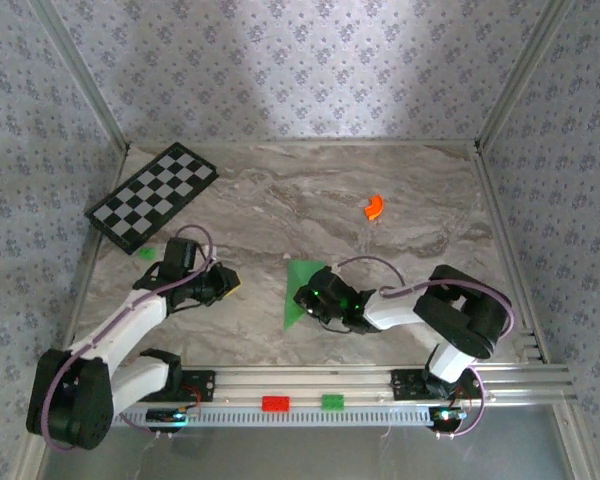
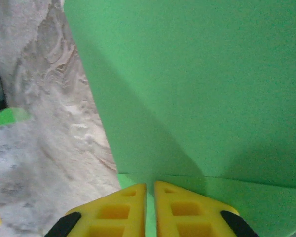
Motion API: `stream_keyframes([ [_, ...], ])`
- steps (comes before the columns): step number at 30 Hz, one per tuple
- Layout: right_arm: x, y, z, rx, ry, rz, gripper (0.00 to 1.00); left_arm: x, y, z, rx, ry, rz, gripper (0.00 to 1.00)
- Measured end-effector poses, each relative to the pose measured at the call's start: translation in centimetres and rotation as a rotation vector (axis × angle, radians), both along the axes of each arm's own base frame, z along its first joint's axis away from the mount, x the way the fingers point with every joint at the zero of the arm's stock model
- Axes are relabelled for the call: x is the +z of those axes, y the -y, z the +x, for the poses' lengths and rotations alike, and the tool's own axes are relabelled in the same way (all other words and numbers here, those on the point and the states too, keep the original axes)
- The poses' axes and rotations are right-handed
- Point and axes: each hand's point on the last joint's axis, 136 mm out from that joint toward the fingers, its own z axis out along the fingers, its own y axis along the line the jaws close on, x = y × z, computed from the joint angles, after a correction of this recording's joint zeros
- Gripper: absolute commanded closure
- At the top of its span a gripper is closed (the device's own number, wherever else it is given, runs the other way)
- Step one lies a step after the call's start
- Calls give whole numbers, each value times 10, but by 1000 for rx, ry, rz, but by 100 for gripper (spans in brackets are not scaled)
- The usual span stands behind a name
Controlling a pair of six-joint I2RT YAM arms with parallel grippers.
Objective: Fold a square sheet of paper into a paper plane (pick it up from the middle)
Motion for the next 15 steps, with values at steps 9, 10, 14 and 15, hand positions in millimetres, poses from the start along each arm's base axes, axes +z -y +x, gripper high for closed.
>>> stream_keyframes([
  [9,29,-2,13,25,25,-45,78,1,39,-2,-149,-26,-21,91],
  [10,32,5,13,30,29,-68,78,3,44,0,-162,-20,-23,91],
  [14,42,37,21,17,47,-123,76,3,62,6,-209,-21,-23,91],
  [15,43,46,23,13,48,-133,75,2,68,7,-225,-25,-22,91],
])
